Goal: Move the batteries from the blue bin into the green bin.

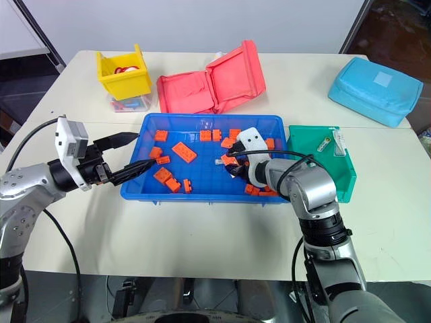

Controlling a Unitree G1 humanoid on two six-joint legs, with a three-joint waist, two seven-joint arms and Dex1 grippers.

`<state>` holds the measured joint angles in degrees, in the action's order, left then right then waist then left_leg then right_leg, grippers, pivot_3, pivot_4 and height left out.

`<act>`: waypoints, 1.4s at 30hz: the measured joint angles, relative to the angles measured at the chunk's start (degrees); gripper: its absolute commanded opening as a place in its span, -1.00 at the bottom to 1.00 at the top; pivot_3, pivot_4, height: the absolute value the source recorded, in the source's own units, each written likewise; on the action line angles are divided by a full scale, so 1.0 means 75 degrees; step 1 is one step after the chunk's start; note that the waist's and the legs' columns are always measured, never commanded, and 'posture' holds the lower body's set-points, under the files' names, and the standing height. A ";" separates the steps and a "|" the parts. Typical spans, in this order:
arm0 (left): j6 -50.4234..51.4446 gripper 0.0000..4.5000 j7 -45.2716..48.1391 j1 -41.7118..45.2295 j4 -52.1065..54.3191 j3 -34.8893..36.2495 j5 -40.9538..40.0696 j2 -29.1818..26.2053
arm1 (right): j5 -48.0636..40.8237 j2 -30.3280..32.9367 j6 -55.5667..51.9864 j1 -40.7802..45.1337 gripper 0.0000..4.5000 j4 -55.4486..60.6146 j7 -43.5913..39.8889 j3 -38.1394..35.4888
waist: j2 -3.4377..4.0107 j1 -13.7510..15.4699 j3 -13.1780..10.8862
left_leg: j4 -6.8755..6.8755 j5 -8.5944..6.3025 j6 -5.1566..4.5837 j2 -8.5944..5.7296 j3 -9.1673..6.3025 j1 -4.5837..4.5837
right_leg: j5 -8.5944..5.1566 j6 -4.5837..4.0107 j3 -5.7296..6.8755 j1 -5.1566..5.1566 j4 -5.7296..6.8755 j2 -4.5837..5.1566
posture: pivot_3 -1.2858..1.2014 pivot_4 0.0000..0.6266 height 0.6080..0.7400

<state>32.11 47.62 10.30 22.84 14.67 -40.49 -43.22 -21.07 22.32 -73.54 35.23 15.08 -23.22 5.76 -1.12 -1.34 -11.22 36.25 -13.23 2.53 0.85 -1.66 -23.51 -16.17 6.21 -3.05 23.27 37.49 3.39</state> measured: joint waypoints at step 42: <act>0.0120 1.00 -0.0140 0.0000 0.0288 0.0025 -0.0184 -0.0066 | 0.0485 0.1577 0.4296 0.0883 0.99 -0.1314 -0.4352 0.0930 | -0.0001 -0.0153 0.0000 | -0.0005 0.0000 0.0000 0.0007 -0.0003 0.0001 | 0.0000 0.0000 0.0002 -0.0003 -0.0007 -0.0004 | 0.03 -0.52 1.00</act>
<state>33.00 46.57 10.31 25.00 14.85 -41.87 -43.72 -17.43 34.15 -41.33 41.85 5.22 -55.86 12.74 -1.13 -2.49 -11.21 36.21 -13.23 2.52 0.90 -1.68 -23.51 -16.17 6.21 -3.03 23.25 37.43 3.36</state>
